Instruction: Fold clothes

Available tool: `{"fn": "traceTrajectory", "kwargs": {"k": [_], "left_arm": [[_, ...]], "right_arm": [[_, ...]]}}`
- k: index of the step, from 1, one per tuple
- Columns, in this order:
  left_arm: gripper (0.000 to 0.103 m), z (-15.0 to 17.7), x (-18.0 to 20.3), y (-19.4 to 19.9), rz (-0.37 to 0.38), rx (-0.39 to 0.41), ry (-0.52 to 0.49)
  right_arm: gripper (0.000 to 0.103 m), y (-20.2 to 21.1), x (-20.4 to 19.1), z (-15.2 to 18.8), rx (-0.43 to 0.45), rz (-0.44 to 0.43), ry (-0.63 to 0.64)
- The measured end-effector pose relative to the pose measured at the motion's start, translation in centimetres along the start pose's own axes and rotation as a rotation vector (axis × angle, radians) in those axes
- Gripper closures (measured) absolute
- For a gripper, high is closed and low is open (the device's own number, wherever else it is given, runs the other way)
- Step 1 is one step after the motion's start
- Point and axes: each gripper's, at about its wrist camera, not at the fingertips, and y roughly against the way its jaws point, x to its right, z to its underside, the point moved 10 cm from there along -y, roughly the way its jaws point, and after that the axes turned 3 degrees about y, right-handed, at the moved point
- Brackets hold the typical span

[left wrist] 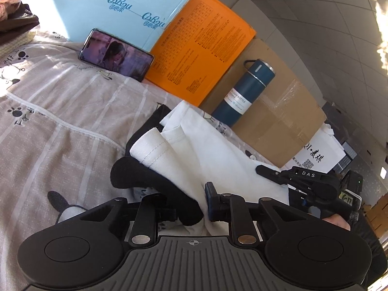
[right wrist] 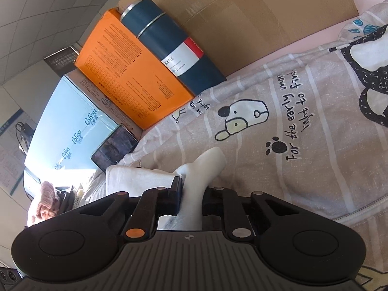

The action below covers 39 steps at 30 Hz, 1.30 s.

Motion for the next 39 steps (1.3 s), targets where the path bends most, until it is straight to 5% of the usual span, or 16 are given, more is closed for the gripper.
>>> {"fn": "traceTrajectory", "kwargs": {"k": [9,18,25,32,39], "left_arm": [[0.086,-2.1,7.8,-2.8,0.139,0.011,-0.199],[0.086,0.2,16.7,-10.9,0.314,-0.075,-0.296],[0.087,3.6,23.1,-17.5,0.428,-0.130,-0.254],[0.087,8.7,24.6,-23.7,0.393,-0.233,-0.245],[0.084,9.8,23.0,-24.8,0.356,-0.277,-0.250]], "right_arm": [[0.093,6.3,-4.0,-5.7,0.213,-0.021,0.157],[0.094,13.4,1.9,-12.6,0.394,0.205,0.205],[0.094,17.7,8.0,-17.8,0.498,0.416,0.232],[0.094,18.6,16.1,-19.4,0.487,0.654,0.283],[0.094,17.9,24.2,-17.1,0.443,0.706,0.121]]}}
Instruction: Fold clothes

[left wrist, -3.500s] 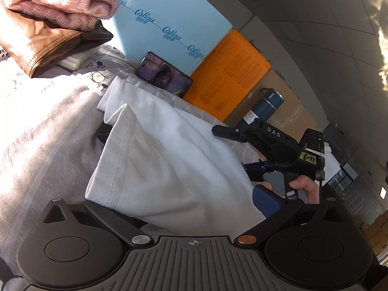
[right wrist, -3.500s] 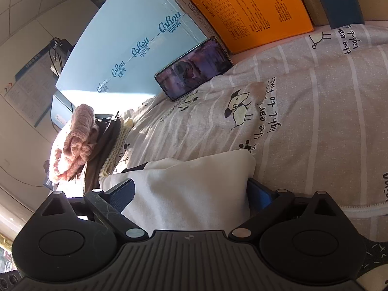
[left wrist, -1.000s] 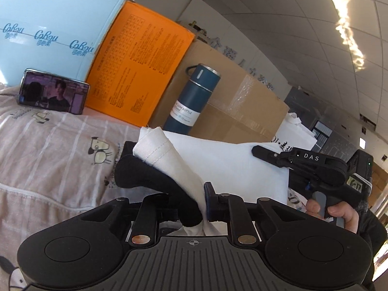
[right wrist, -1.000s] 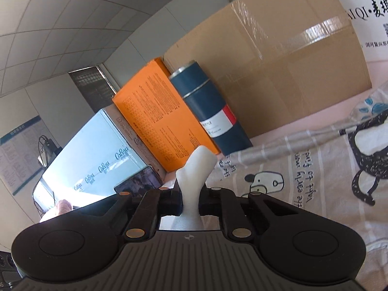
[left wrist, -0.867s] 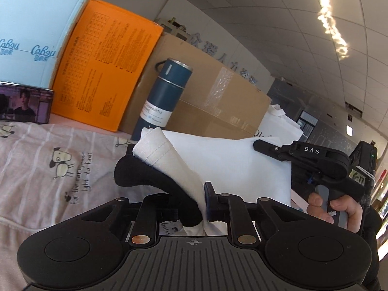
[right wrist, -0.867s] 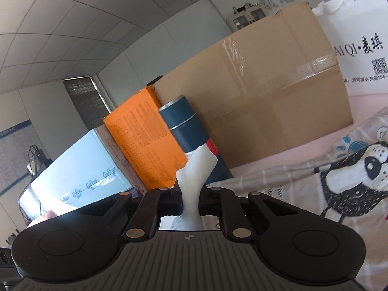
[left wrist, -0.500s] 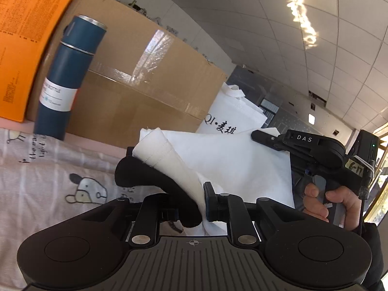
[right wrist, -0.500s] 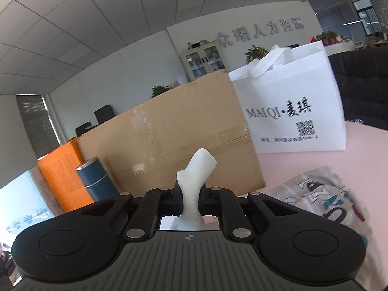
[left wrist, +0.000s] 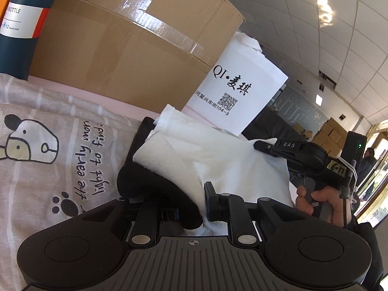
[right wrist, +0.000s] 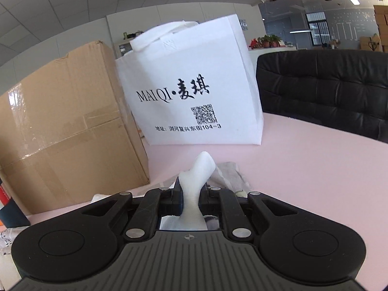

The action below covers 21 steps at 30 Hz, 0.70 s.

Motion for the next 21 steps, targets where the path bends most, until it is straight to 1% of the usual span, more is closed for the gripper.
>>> {"fn": "traceTrajectory", "kwargs": {"k": [1,3,4,5,7,9,11,12,14,16,21], "left_arm": [[0.082,0.0,-0.1,0.1,-0.001,0.004,-0.001],[0.081,-0.1,-0.2,0.2,-0.004,0.013,-0.002],[0.080,-0.2,-0.2,0.3,-0.003,0.020,-0.004],[0.079,-0.3,-0.3,0.3,-0.001,0.026,-0.003],[0.074,-0.3,-0.3,0.4,0.008,0.030,0.005],[0.073,-0.2,-0.6,0.2,0.016,0.019,0.024],[0.068,-0.1,-0.8,0.0,0.026,0.008,0.046],[0.065,-0.1,-1.0,-0.1,0.030,0.002,0.059],[0.065,0.0,-1.2,-0.4,0.034,-0.009,0.076],[0.064,0.0,-1.4,-0.6,0.038,-0.016,0.090],[0.064,0.0,-1.5,-0.5,0.044,-0.017,0.100]], "right_arm": [[0.092,-0.1,0.3,0.3,-0.008,0.003,-0.006],[0.080,0.3,1.0,0.4,0.005,0.011,-0.036],[0.064,0.9,1.4,0.3,0.019,0.017,-0.056],[0.053,1.5,1.7,0.1,0.037,0.018,-0.076],[0.052,2.9,2.2,-0.4,0.064,0.012,-0.116],[0.048,4.8,2.4,-0.9,0.075,0.003,-0.148],[0.024,7.1,2.1,-0.9,0.084,-0.023,-0.149],[0.022,8.6,1.7,-0.5,0.088,-0.042,-0.135],[0.022,11.0,0.9,0.6,0.081,-0.067,-0.104],[0.022,12.9,0.3,2.4,0.048,-0.076,-0.074],[0.020,15.1,-1.4,7.5,-0.065,-0.119,0.054]]}}
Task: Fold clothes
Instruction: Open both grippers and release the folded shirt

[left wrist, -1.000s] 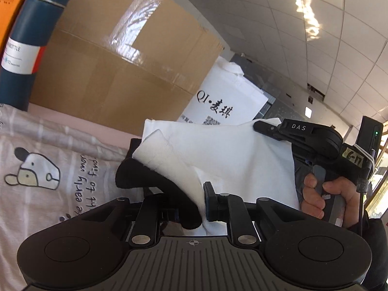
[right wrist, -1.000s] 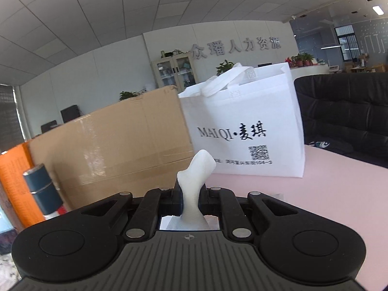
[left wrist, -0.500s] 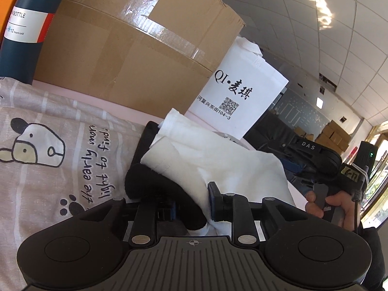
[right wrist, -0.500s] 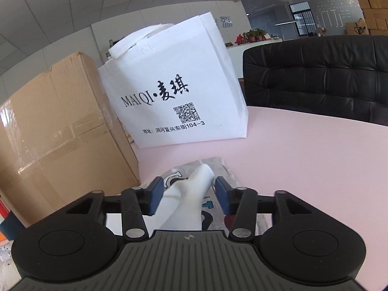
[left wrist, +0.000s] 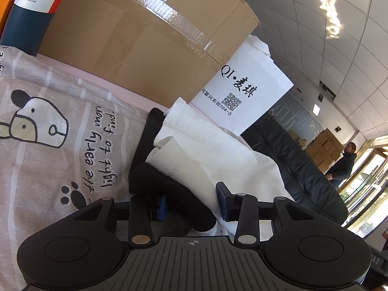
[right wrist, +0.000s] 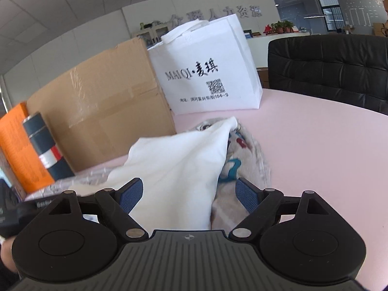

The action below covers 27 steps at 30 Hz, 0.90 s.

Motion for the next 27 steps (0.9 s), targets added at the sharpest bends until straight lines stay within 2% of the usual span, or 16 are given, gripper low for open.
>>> {"fn": "traceTrajectory", "kwargs": {"k": [5,7,11,13,17,23,25,27], "left_arm": [[0.061,0.0,0.2,0.7,-0.005,0.005,-0.026],[0.038,0.0,0.7,1.1,-0.017,0.025,-0.066],[0.028,0.1,1.2,1.3,-0.070,0.038,-0.130],[0.018,0.1,0.9,1.4,-0.110,0.043,-0.134],[0.016,-0.5,-0.3,1.9,-0.195,0.075,-0.107],[0.012,-1.8,-0.1,4.5,-0.200,0.215,-0.123],[0.005,-2.3,0.5,5.8,-0.182,0.275,-0.141],[0.004,-2.7,1.4,7.6,-0.152,0.338,-0.163]], "right_arm": [[0.013,0.5,-2.2,2.8,-0.063,-0.025,0.155],[0.012,-0.3,-2.2,3.2,-0.085,0.026,0.201],[0.012,-2.2,-0.9,3.9,-0.126,0.130,0.192],[0.012,-2.3,-0.4,4.1,-0.124,0.155,0.172],[0.012,-1.8,0.9,4.0,-0.101,0.167,0.091],[0.012,0.0,0.8,3.9,-0.058,0.138,0.023],[0.012,1.0,0.2,3.9,-0.034,0.128,0.015],[0.005,2.2,-0.6,3.7,0.006,0.119,0.012]]}}
